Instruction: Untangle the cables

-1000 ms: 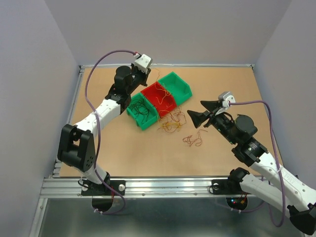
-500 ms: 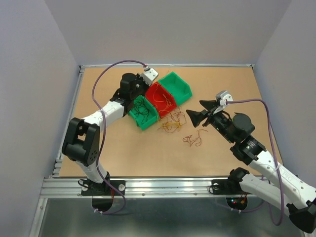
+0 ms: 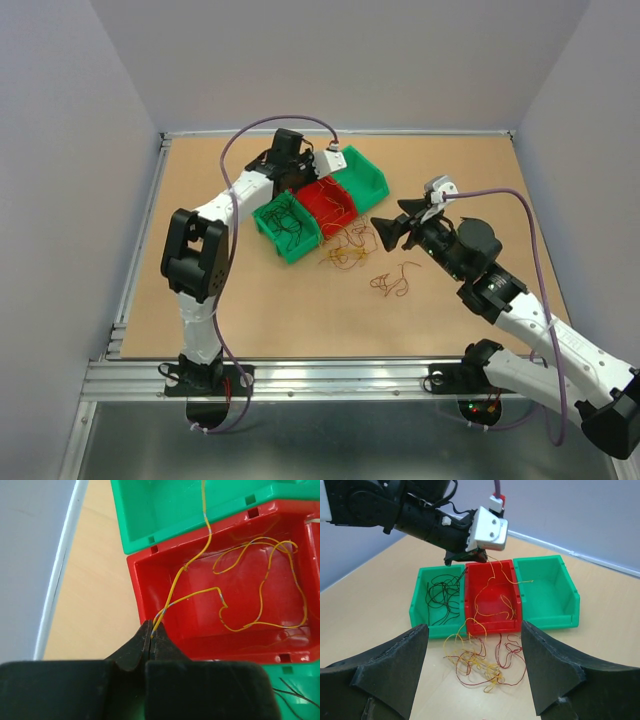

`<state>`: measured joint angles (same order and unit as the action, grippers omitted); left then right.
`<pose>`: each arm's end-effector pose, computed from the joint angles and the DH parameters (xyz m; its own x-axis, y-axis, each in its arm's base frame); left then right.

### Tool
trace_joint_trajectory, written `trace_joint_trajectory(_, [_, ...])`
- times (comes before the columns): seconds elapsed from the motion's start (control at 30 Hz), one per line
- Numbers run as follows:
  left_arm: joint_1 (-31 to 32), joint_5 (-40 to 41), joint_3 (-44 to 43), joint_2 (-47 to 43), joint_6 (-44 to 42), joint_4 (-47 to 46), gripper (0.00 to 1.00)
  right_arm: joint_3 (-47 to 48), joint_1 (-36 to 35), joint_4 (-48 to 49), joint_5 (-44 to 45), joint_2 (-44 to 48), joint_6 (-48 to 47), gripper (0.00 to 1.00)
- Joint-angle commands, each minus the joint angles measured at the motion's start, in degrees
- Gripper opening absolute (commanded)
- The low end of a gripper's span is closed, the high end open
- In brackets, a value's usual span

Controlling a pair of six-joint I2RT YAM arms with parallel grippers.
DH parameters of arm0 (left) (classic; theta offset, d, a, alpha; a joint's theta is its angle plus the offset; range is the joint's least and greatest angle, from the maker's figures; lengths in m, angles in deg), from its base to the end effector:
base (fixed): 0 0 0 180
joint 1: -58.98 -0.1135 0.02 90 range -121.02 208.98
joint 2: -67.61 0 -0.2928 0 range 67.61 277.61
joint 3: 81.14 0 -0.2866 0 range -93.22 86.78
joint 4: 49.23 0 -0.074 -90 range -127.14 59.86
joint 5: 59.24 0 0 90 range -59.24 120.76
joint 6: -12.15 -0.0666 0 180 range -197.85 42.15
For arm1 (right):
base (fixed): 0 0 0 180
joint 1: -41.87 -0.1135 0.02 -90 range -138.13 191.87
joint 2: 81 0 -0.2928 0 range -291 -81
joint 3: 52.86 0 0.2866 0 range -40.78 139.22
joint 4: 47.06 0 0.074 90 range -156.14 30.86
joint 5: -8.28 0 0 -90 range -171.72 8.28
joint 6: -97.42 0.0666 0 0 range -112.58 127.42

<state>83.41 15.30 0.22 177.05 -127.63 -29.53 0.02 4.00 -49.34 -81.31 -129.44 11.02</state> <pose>0.4643 -0.2304 0.2658 0.1657 0.7331 -0.6597 0.7453 0.3450 0.5706 0.1992 0.1543 0.3601 -0.0085 0.0729 -0.9973 -0.6089 0.7908 0.0630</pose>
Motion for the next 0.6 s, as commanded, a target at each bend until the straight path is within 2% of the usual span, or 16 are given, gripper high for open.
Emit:
trace_joint_trajectory(0.0, [2.37, 5.25, -7.3, 4.01, -10.32, 13.2, 0.0, 4.99, 0.07, 2.94, 1.44, -0.25, -0.7, 0.79])
trace_joint_trajectory(0.13, [4.93, 12.64, -10.63, 8.66, -13.41, 17.51, 0.0, 4.91, 0.07, 2.94, 1.53, -0.33, -0.61, 0.79])
trace_joint_trajectory(0.27, [4.93, 14.41, -14.51, 12.98, -15.52, 21.65, 0.0, 4.82, -0.01, 2.94, 2.32, -0.16, -0.69, 0.79])
trace_joint_trajectory(0.47, [4.58, 12.65, -6.27, 6.93, -18.25, 15.07, 0.0, 4.47, 0.07, 2.94, 2.67, 0.37, -0.7, 0.78])
trace_joint_trajectory(0.57, [4.49, 12.65, -5.37, 5.6, -18.78, 14.27, 0.0, 4.47, 0.07, 2.94, 3.02, 0.37, -0.43, 0.78])
